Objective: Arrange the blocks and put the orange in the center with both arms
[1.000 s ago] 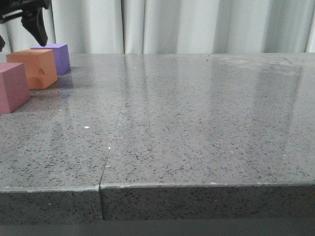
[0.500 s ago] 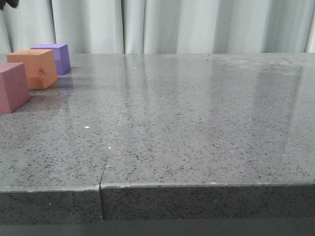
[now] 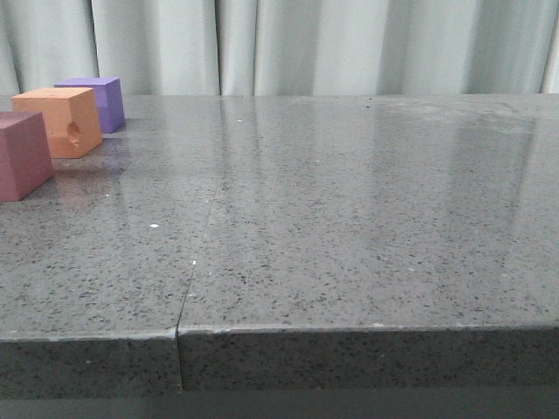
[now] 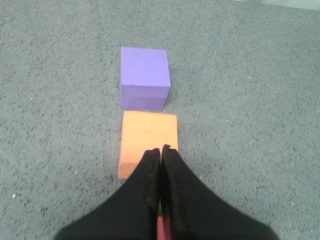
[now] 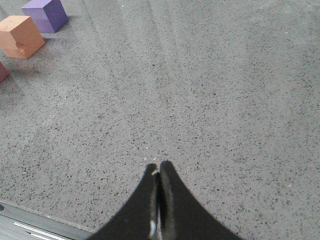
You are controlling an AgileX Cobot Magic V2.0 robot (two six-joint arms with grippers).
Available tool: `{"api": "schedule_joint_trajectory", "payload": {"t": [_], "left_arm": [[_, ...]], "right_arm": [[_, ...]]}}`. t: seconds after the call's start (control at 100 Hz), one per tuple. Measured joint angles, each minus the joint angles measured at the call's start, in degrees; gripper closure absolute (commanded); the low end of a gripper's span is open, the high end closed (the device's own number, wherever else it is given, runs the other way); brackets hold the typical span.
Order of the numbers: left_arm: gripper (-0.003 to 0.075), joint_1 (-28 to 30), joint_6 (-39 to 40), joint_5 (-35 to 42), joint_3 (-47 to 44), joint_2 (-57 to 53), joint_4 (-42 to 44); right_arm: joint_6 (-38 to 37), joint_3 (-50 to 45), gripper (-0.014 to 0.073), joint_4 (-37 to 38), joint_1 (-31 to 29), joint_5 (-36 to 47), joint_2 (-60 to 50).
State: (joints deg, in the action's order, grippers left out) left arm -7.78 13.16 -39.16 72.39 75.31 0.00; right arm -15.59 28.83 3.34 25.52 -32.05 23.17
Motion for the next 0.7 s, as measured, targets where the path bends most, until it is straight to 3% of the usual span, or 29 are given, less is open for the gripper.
{"api": "schedule_joint_trajectory", "payload": {"t": [0.7], "left_arm": [[0.0741, 0.00, 0.00, 7.34, -22.67, -24.78, 0.00]], "right_arm": [[-0.09, 0.00, 0.0653, 0.00, 0.00, 0.00, 0.00]]}}
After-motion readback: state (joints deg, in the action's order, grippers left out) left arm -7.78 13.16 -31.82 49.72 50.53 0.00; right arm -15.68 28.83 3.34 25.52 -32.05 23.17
